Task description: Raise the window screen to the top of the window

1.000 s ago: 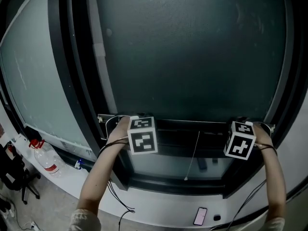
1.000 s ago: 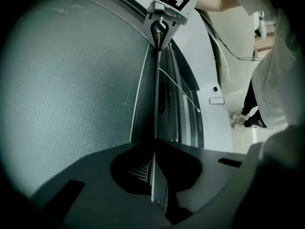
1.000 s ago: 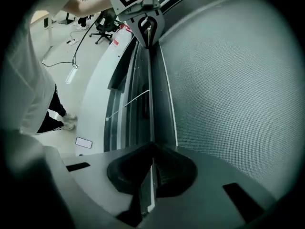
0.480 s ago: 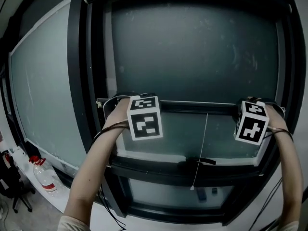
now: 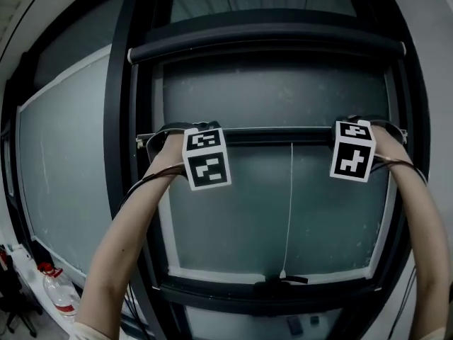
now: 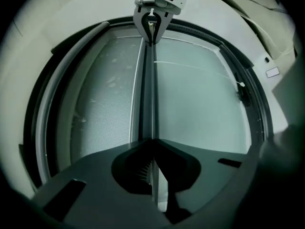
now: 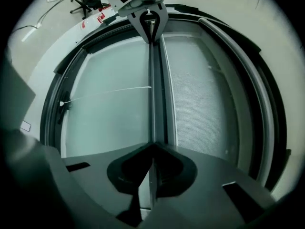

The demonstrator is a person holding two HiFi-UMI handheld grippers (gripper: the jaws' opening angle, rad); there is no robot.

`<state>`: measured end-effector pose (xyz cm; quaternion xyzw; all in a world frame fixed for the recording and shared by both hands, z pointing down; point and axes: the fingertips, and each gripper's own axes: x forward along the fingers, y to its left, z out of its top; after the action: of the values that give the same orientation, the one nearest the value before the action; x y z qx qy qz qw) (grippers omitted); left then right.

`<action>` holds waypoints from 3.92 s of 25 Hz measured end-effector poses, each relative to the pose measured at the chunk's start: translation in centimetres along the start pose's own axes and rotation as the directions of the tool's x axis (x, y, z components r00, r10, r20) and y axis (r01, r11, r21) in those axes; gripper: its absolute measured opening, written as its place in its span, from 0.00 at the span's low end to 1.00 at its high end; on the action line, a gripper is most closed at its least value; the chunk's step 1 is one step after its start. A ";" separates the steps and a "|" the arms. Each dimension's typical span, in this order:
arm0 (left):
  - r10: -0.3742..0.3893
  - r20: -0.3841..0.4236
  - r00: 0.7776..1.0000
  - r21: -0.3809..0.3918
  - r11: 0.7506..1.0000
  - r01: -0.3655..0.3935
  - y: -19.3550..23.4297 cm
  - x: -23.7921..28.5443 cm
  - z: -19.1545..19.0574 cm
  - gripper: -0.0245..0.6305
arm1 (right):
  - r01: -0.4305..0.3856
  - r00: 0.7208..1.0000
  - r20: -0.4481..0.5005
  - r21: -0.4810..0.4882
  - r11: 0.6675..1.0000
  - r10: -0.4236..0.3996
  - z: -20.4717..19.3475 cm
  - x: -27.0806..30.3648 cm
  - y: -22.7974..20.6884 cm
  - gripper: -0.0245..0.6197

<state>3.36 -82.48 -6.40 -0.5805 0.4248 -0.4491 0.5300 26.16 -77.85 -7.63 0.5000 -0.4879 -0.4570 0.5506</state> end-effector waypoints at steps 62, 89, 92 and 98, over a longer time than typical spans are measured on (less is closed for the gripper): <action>0.581 0.218 0.784 -0.966 0.242 0.090 -7.1 -2.6 3.3 0.08 | -0.117 0.735 0.242 0.966 0.232 -0.634 -2.7 -4.6 5.2 0.07; 0.117 0.168 0.979 -0.985 -0.013 0.171 -55.0 -13.8 6.3 0.04 | -0.360 0.919 0.382 0.913 0.192 -0.097 3.1 -13.0 54.2 0.05; 0.132 0.185 0.974 -0.983 0.024 0.183 -54.0 -15.5 7.3 0.04 | -0.364 0.916 0.385 0.916 0.169 -0.113 3.8 -14.2 53.9 0.05; 0.144 0.234 0.962 -0.972 0.062 0.227 -52.8 -20.3 6.9 0.04 | -0.355 0.921 0.368 0.928 0.113 -0.124 6.4 -18.3 53.7 0.05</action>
<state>6.21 -57.14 44.56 -0.8514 0.5227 0.0327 0.0267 18.64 -55.95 44.54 0.6039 -0.7950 -0.0548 0.0157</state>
